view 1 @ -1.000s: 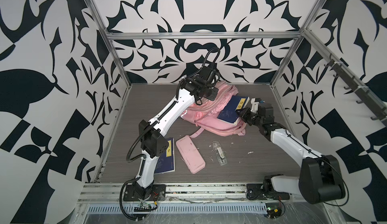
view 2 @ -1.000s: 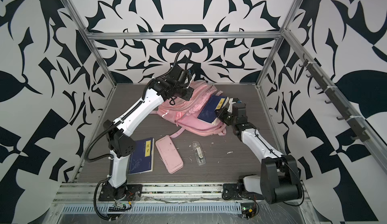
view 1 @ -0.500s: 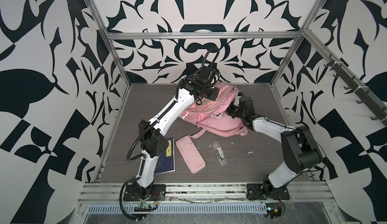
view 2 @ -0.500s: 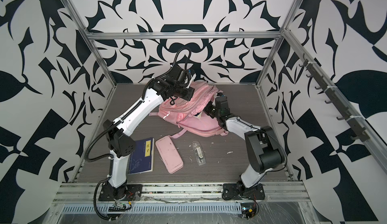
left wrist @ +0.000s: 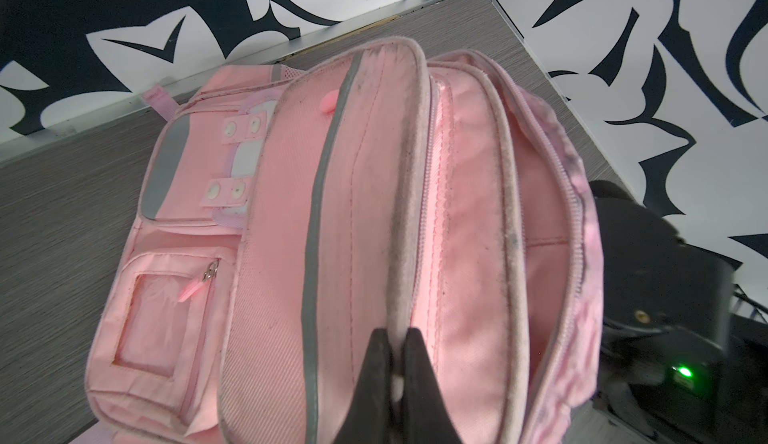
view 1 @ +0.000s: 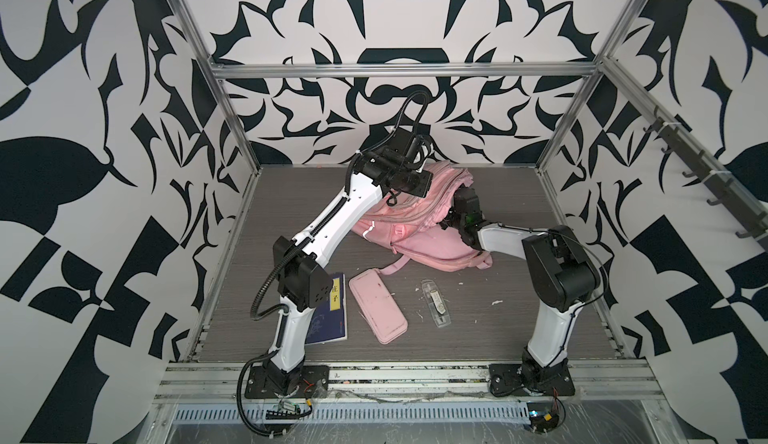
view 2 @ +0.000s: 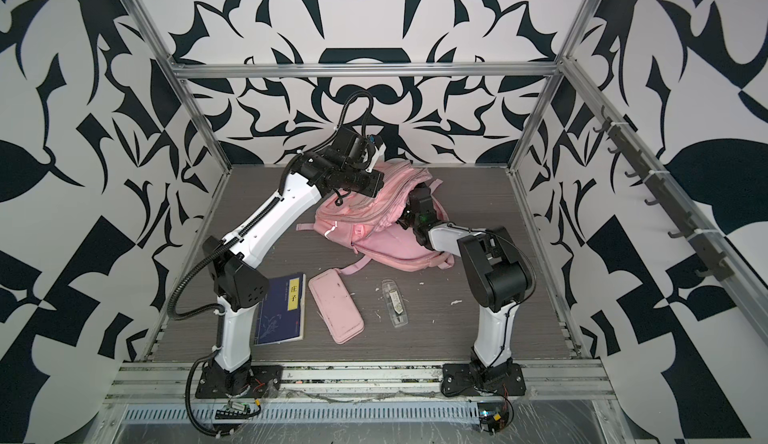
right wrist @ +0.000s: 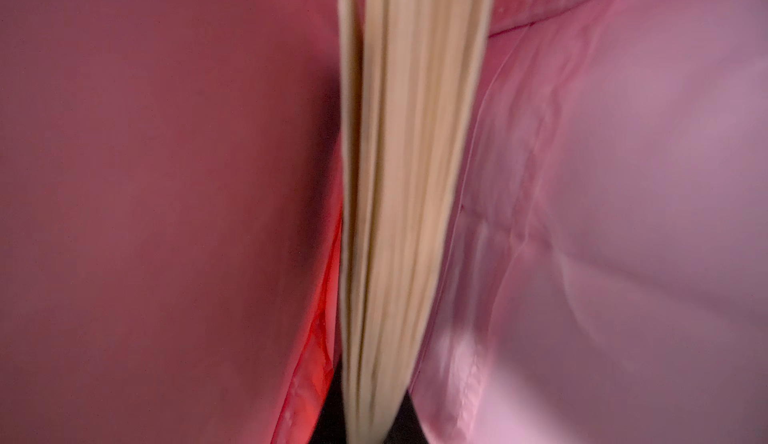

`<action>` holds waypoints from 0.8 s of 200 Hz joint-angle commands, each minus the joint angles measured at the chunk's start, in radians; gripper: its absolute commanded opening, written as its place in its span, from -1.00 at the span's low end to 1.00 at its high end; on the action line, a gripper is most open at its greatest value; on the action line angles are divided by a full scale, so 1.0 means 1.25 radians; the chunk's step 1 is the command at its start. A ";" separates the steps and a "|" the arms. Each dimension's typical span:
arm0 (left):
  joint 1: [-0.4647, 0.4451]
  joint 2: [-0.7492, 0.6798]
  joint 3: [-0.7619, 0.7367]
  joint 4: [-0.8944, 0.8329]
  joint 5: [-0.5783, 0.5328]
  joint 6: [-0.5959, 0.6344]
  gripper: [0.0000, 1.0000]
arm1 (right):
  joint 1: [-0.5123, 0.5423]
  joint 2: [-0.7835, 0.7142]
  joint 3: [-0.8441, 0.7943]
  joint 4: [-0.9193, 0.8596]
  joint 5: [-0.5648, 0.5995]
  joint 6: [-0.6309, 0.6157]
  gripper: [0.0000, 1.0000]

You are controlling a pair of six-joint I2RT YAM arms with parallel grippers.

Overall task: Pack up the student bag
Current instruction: 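Lower the upright blue book into the open backpack compartment with the right gripper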

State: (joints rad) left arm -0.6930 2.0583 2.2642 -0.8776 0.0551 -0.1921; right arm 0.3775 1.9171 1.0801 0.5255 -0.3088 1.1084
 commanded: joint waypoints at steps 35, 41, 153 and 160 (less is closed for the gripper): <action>0.011 -0.051 0.041 0.073 0.058 -0.029 -1.00 | 0.013 0.037 0.088 0.031 0.008 0.003 -1.00; 0.012 -0.050 0.039 0.074 0.060 -0.030 -1.00 | 0.013 0.040 0.096 0.016 0.007 -0.003 -1.00; 0.038 -0.054 0.004 0.103 0.086 -0.048 -1.00 | 0.032 0.095 0.250 -0.234 -0.036 -0.074 -0.75; 0.040 -0.054 0.004 0.104 0.088 -0.048 -1.00 | 0.032 0.102 0.263 -0.255 -0.039 -0.080 -0.65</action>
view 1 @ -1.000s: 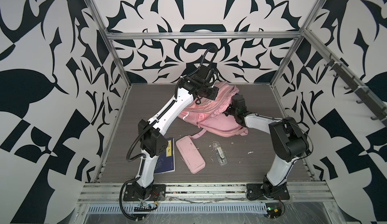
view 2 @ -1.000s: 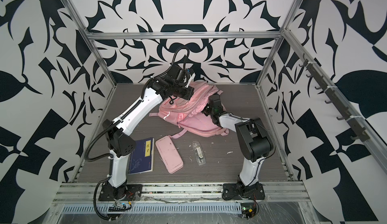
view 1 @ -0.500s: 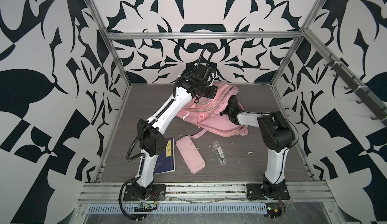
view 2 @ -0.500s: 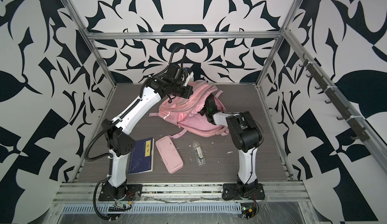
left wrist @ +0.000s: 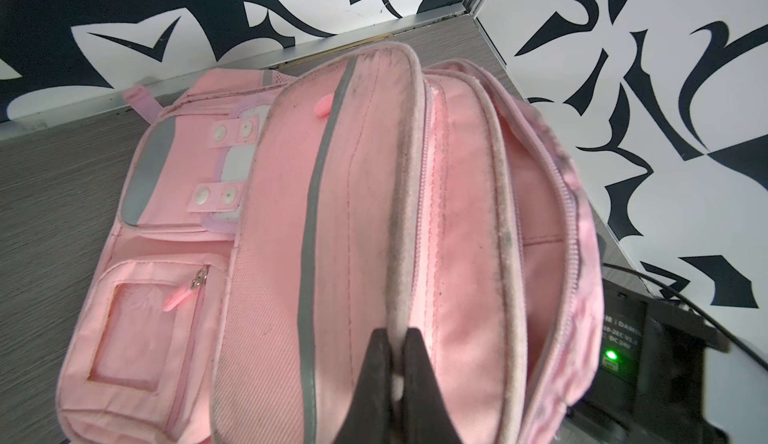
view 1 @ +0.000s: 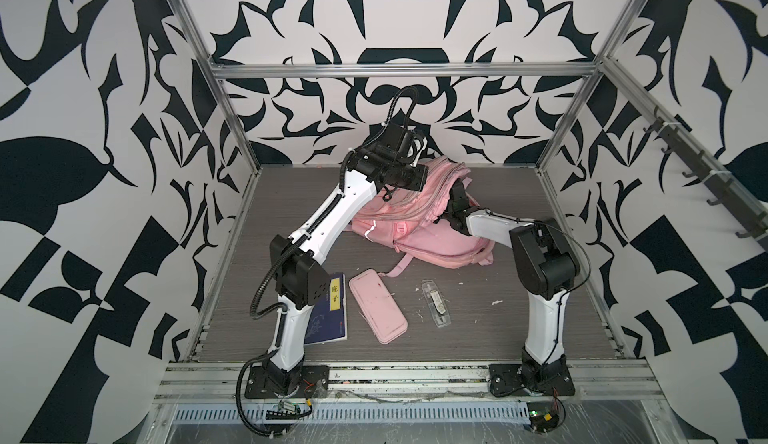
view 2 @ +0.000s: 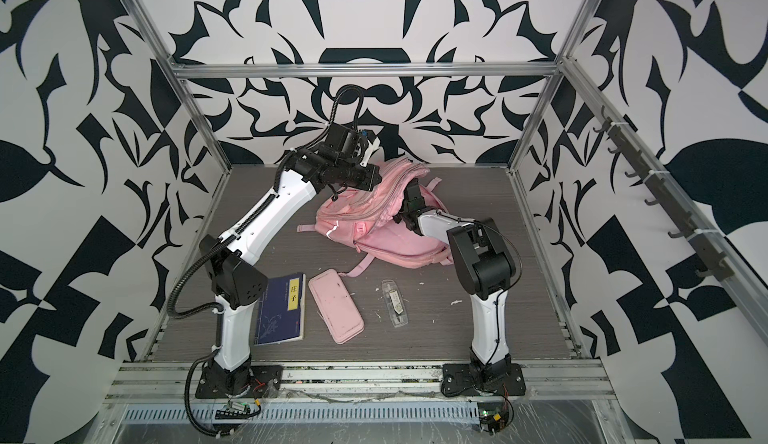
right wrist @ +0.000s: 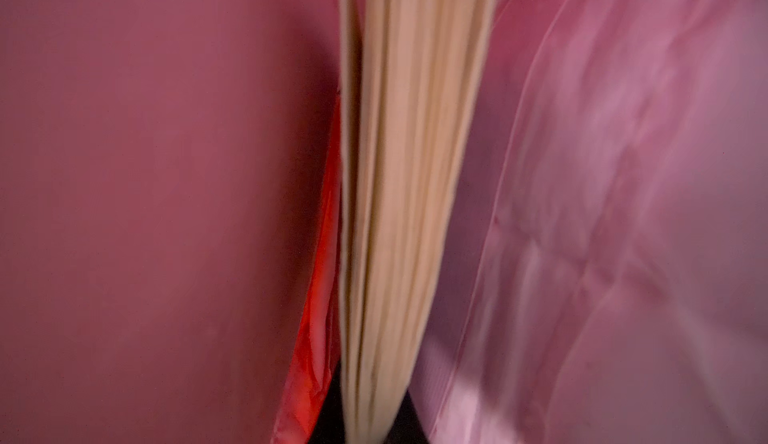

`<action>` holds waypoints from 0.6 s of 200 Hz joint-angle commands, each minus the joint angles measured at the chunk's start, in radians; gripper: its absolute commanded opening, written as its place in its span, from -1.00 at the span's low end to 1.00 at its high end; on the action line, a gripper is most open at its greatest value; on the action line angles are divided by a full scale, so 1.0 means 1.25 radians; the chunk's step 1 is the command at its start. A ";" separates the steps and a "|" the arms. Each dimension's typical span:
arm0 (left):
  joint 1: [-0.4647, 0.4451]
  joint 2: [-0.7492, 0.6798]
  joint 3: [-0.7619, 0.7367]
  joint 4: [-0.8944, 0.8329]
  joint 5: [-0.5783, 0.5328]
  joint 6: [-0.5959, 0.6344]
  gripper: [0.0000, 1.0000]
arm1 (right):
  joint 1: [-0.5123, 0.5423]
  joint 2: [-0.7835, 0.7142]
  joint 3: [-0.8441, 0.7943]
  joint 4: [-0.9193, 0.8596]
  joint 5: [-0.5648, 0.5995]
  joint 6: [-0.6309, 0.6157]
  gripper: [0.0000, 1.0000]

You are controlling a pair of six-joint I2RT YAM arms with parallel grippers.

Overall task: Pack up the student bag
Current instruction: 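Lower the upright blue book into the open backpack compartment with the right gripper, then open the right gripper and lift it out of the backpack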

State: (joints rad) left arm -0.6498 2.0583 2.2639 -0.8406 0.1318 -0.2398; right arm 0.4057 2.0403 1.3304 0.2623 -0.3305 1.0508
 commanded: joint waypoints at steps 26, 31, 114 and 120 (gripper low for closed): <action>0.010 -0.057 -0.002 0.074 0.027 -0.008 -1.00 | 0.010 0.007 0.082 -0.093 -0.027 -0.062 -0.13; 0.011 -0.058 -0.007 0.075 0.028 -0.009 -1.00 | 0.010 0.003 0.082 -0.098 -0.025 -0.065 -0.05; 0.028 -0.061 -0.033 0.088 0.030 -0.012 -1.00 | -0.007 -0.063 0.079 -0.239 0.026 -0.166 0.22; 0.029 -0.059 -0.033 0.088 0.029 -0.013 -1.00 | -0.011 -0.071 0.071 -0.243 0.029 -0.172 0.23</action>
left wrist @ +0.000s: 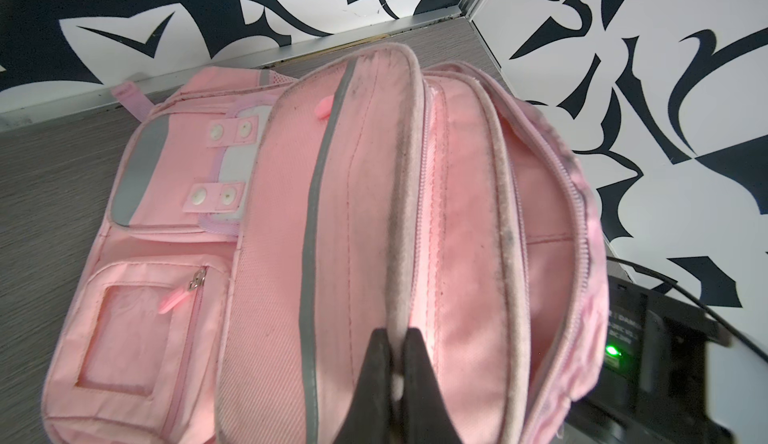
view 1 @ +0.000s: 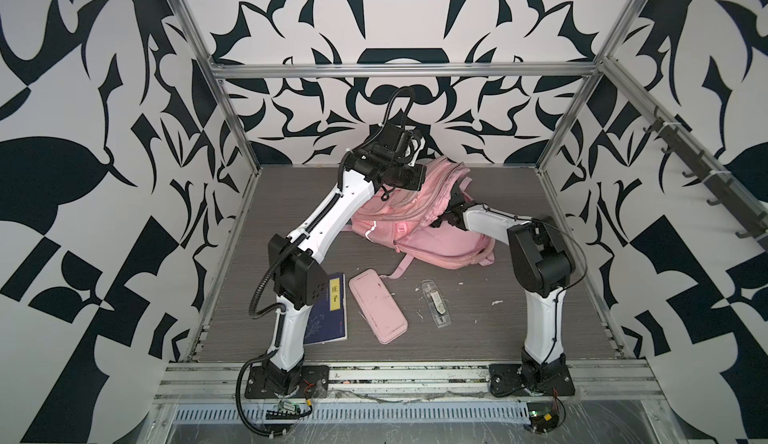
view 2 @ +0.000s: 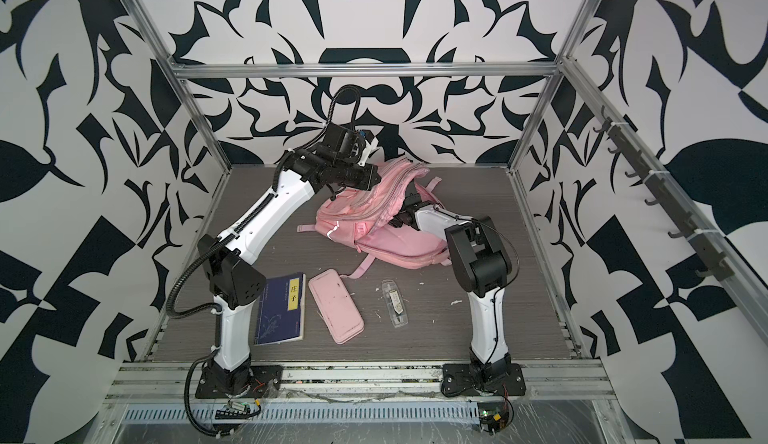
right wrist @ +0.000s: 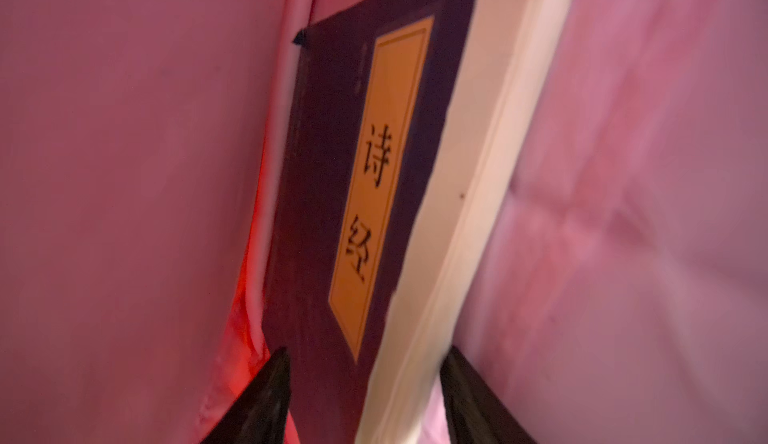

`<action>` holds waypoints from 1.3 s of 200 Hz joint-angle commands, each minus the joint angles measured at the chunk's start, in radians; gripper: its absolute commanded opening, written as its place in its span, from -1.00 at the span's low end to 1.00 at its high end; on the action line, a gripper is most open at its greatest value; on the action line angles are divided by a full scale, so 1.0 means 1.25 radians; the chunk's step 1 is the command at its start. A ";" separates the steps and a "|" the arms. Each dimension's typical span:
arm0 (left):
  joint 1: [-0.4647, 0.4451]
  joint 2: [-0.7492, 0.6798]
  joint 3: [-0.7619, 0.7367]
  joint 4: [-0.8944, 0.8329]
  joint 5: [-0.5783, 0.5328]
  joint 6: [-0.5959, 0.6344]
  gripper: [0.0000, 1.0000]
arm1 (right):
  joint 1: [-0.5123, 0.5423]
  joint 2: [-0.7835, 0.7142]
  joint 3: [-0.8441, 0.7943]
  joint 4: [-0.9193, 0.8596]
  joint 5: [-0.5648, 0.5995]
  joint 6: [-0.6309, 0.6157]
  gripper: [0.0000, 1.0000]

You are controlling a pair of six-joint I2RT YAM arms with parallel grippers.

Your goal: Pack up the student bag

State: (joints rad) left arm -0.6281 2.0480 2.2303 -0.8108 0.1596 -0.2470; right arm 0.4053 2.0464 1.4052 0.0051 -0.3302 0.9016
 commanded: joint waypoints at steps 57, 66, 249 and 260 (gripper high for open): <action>0.012 -0.015 0.000 0.067 0.002 -0.011 -1.00 | -0.054 -0.200 -0.134 -0.088 0.070 -0.133 0.19; 0.012 -0.008 -0.004 0.074 -0.008 -0.011 -1.00 | -0.065 -0.224 -0.165 -0.093 0.070 -0.145 0.16; -0.031 0.112 -0.098 0.072 -0.056 -0.019 -0.95 | -0.085 -0.580 -0.373 -0.246 0.116 -0.276 0.08; -0.031 0.113 -0.112 0.071 -0.057 -0.022 -0.84 | -0.081 -0.579 -0.370 -0.243 0.113 -0.274 0.09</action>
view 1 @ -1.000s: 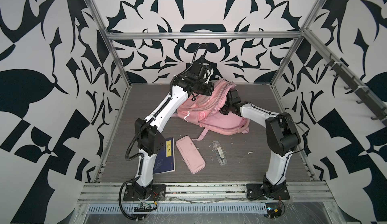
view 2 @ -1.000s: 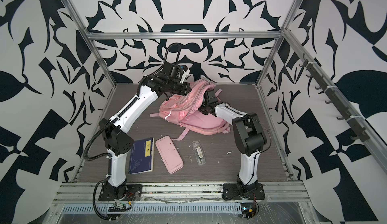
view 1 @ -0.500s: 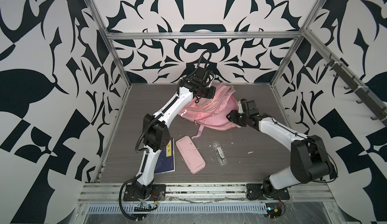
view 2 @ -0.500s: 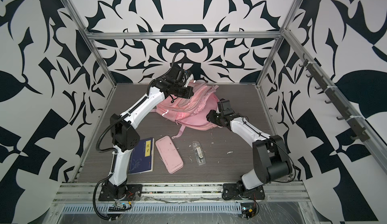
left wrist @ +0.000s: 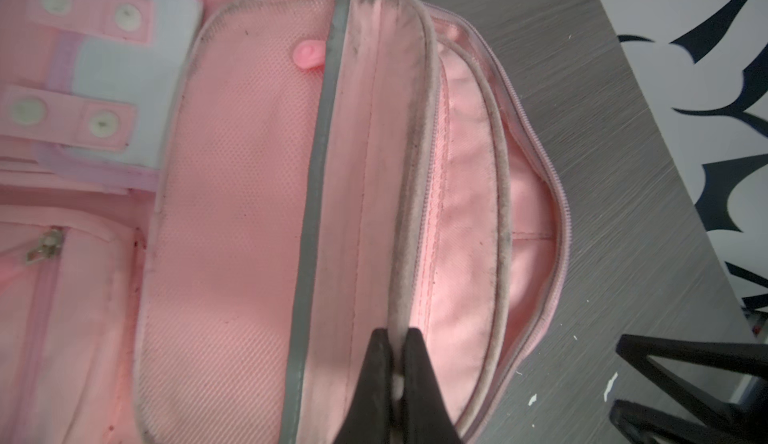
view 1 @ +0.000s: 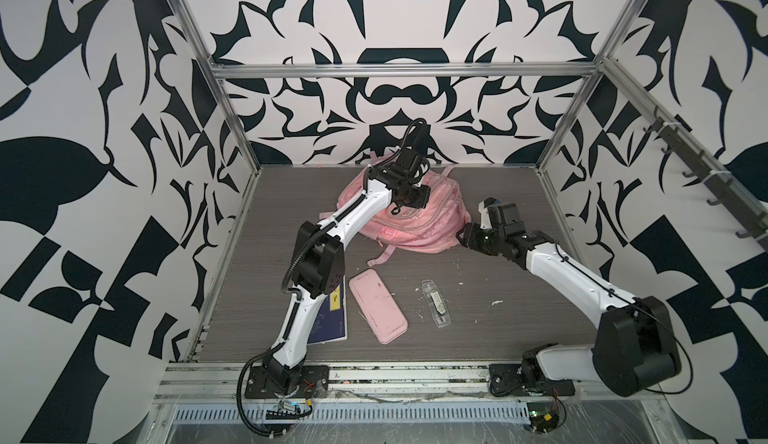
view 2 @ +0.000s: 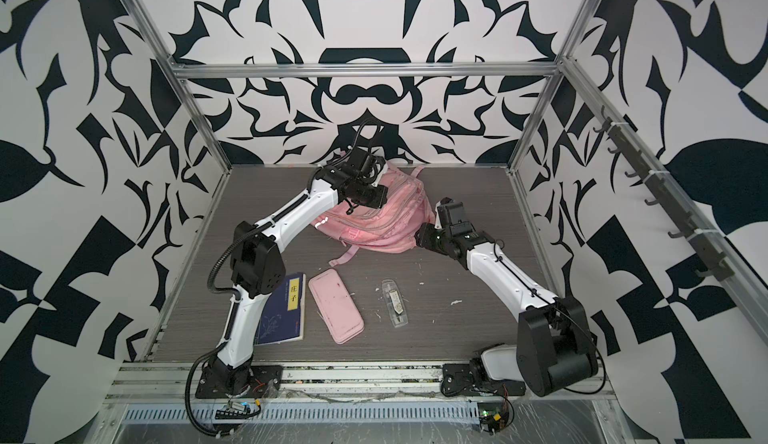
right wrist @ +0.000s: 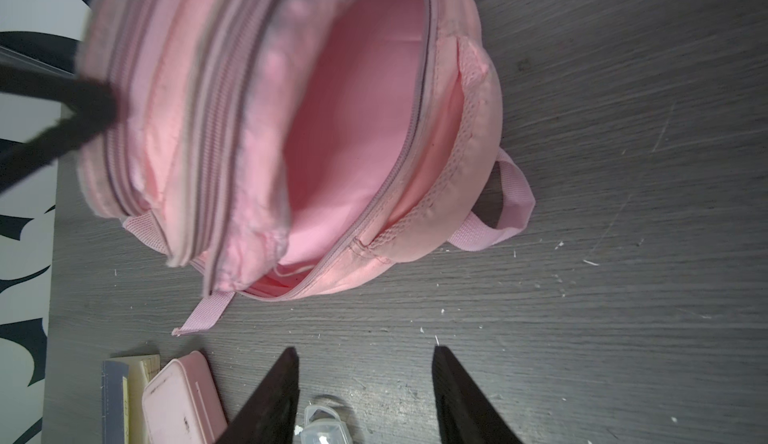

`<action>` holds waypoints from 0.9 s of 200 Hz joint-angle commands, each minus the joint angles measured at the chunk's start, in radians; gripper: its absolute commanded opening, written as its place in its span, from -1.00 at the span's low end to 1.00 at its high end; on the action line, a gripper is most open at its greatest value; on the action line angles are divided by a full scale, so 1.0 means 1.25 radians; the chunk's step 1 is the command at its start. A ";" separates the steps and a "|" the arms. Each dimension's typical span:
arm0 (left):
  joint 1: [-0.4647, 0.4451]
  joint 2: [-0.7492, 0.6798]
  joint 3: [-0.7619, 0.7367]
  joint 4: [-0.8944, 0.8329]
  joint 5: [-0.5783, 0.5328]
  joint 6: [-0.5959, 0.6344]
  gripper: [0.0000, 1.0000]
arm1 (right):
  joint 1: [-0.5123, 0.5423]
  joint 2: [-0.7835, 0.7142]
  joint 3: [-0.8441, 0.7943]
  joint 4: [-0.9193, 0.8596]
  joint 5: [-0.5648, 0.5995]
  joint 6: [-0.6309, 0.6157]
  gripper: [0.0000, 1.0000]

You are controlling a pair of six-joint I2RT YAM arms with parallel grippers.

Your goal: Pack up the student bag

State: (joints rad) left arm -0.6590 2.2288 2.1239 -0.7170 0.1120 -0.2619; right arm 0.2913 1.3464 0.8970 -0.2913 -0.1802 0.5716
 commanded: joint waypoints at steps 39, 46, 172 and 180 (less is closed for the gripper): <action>-0.007 -0.064 -0.078 -0.001 -0.024 -0.010 -0.48 | 0.032 -0.016 0.046 0.003 -0.011 -0.003 0.15; -0.007 -0.079 -0.093 0.003 -0.029 -0.007 -0.39 | 0.038 -0.015 0.047 0.003 -0.009 -0.003 0.16; 0.123 -0.456 -0.508 0.016 -0.090 -0.076 0.39 | 0.230 0.066 0.127 0.029 0.003 0.005 0.20; 0.136 -0.485 -0.544 0.010 -0.101 -0.082 0.40 | 0.250 0.082 0.134 0.037 -0.005 0.007 0.19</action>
State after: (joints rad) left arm -0.5320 1.7195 1.5463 -0.6590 0.0257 -0.3225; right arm 0.5430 1.4216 1.0134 -0.2848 -0.1772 0.5728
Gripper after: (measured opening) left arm 0.692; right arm 0.597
